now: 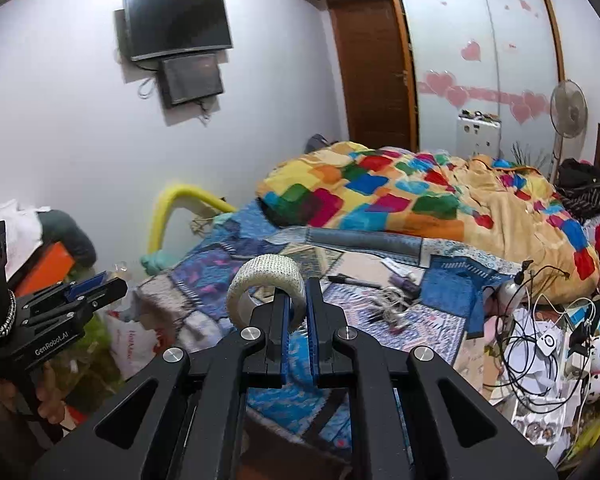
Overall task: Collect trash
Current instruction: 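Carry the bag with the left gripper over the white trash bin, then open the left gripper to drop the bag into the bin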
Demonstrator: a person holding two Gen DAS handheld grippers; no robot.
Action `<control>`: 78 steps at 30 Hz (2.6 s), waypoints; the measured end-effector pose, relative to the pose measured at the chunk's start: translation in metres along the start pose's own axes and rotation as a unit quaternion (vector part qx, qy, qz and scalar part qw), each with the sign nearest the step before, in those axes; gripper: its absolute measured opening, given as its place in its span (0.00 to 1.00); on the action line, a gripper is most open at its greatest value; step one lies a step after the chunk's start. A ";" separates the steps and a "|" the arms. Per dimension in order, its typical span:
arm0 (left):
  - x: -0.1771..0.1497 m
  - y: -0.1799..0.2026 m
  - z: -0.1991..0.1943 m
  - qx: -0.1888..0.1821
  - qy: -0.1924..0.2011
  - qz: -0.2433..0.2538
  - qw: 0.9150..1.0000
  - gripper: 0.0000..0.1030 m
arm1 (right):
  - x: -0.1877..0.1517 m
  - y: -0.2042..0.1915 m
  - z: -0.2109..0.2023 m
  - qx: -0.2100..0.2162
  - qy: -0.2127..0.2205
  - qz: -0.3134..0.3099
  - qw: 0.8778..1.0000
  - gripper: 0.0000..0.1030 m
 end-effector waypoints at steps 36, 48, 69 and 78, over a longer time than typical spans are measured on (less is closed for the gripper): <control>-0.226 -0.179 -0.004 0.085 -0.146 -0.151 0.974 0.25 | -0.150 -0.196 0.141 0.101 -0.206 -0.104 0.968 0.07; -0.298 -0.209 0.078 0.081 -0.247 -0.226 0.939 0.25 | -0.219 -0.206 0.236 0.098 -0.334 -0.120 0.930 0.07; -0.300 -0.211 0.135 0.045 -0.297 -0.253 0.920 0.39 | -0.223 -0.213 0.281 0.123 -0.379 -0.136 0.907 0.38; -0.283 -0.197 0.131 0.072 -0.291 -0.227 0.927 0.53 | -0.206 -0.197 0.259 0.108 -0.350 -0.132 0.921 0.38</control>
Point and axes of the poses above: each gripper's, at about its wrist camera, not at the fingertips, and z roughly the way its jaws point, y to its right, x to its top, the point moved 4 cm from there along z, roughly the way its jaws point, and after that the axes turned 4 degrees about -y, right-handed, at the moved point
